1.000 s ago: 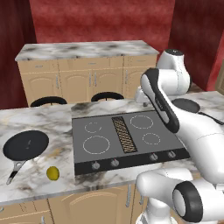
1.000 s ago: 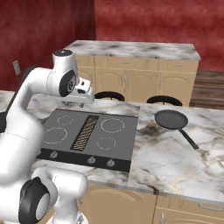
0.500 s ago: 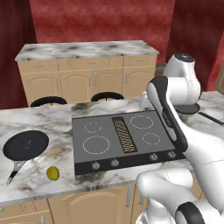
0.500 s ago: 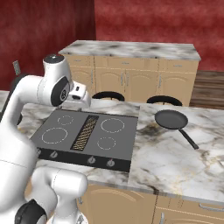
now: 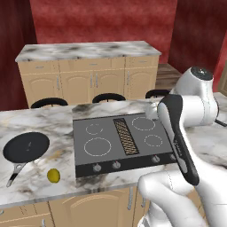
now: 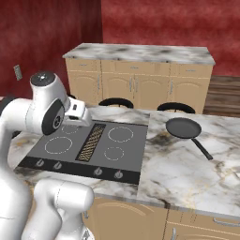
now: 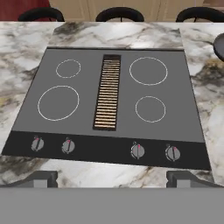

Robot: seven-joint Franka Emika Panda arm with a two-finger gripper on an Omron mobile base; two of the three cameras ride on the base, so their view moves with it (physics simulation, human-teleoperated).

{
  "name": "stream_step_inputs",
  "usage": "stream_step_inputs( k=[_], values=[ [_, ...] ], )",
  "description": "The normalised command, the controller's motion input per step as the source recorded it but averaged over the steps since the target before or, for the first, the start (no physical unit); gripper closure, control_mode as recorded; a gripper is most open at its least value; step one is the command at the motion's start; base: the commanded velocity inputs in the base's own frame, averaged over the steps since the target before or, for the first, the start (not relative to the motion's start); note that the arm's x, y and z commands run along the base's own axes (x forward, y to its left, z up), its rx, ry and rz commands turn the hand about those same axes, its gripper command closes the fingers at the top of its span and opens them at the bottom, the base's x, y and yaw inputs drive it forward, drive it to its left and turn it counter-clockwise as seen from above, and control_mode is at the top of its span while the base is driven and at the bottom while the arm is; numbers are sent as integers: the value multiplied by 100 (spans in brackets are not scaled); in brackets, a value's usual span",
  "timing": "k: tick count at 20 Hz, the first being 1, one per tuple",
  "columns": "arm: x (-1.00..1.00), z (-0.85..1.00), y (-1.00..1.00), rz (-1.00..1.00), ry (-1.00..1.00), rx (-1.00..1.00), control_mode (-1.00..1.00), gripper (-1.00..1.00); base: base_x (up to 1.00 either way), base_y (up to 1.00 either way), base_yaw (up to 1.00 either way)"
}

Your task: Place both pans onto different burners. Then place the lemon and the steak on different pans.

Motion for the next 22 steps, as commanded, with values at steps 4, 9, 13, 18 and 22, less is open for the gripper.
stream_step_inputs(
  k=[4,9,13,18,22],
  values=[
    [-48,1,0,0,-10,0,-100,-100,0,0,0],
    [-50,2,0,0,-8,0,-100,-100,0,0,0],
    [-51,10,0,0,-3,0,-100,-100,0,0,0],
    [-35,11,0,0,0,0,100,-100,-8,-1,0],
    [0,0,0,0,0,0,100,-100,-44,-15,0]
  ],
)
